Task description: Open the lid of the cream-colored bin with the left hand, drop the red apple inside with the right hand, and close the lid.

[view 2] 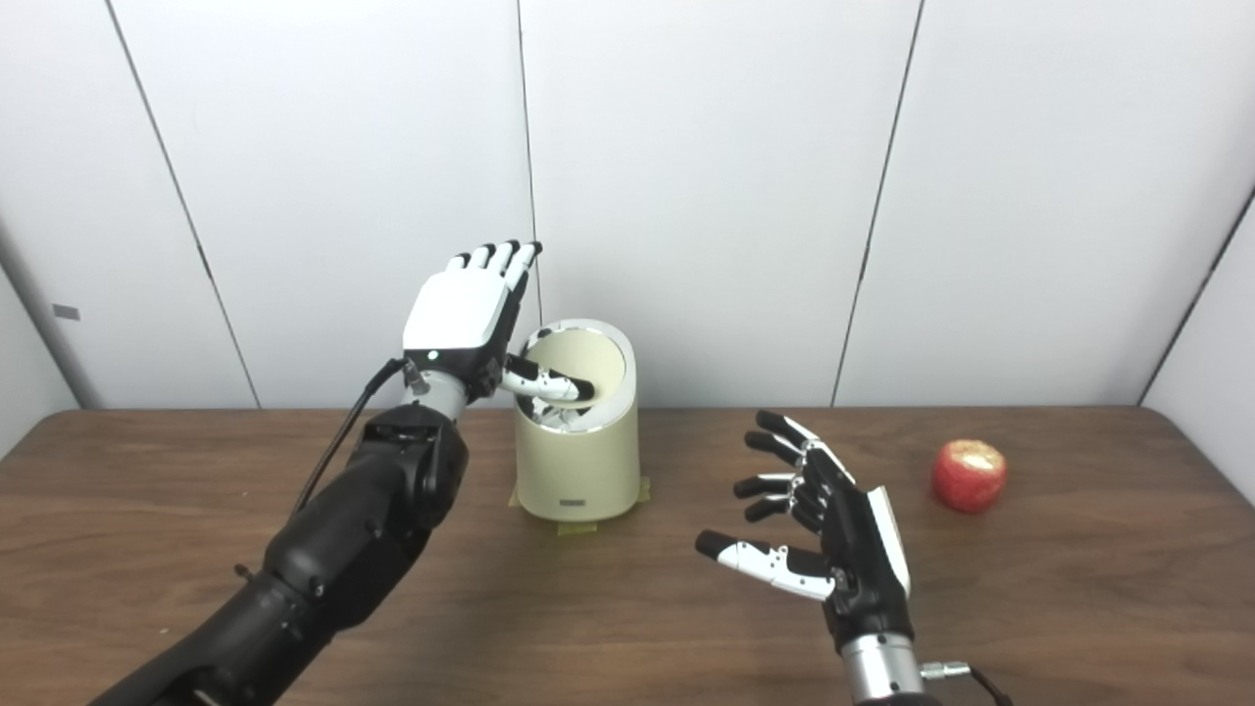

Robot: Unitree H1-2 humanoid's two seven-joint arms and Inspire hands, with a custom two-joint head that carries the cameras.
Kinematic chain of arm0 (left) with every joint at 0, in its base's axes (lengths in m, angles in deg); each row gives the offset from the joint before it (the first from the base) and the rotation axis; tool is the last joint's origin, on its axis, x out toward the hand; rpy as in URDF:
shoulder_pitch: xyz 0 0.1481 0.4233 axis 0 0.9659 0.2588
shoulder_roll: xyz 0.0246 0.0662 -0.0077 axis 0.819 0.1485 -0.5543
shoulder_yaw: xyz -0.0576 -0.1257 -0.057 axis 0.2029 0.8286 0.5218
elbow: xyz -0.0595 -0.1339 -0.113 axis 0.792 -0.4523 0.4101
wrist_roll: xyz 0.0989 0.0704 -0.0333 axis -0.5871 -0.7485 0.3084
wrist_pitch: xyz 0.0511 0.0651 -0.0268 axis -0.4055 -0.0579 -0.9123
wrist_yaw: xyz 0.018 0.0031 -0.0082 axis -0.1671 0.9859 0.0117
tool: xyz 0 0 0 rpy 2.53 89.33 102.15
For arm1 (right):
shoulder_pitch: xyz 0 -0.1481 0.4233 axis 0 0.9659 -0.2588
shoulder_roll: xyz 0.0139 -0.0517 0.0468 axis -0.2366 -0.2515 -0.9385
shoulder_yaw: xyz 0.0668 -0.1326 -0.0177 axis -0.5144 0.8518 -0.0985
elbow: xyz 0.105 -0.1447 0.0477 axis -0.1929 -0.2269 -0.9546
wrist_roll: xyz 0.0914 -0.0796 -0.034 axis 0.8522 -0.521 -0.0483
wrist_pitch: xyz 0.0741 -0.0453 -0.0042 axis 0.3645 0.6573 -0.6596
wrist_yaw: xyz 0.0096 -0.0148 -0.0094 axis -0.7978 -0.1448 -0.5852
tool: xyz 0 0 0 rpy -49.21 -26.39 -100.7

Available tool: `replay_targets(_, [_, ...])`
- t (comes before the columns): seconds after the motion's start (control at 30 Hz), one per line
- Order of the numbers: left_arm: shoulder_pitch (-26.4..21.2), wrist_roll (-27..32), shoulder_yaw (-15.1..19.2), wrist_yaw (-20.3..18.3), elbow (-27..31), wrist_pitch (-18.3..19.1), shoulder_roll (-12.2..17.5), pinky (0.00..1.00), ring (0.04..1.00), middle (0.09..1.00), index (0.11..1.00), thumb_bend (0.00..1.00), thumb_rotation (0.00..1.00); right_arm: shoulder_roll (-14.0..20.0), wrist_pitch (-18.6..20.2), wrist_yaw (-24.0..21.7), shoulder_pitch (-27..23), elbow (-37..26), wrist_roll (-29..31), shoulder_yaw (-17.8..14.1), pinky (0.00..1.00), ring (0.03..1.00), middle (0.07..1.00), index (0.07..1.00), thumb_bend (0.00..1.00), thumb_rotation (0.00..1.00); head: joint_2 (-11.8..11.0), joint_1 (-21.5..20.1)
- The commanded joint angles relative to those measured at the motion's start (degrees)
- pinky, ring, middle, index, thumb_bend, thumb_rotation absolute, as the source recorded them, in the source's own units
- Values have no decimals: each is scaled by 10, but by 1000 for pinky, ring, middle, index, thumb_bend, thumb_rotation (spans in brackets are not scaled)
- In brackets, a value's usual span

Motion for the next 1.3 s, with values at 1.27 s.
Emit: replay_targets(1.27, [353,523,333,-52,258,-193,-60,619,742,797,850,661,176,13,-17,4,-16,-4,3,-14,432,561,768,800,730,144,-1,-13])
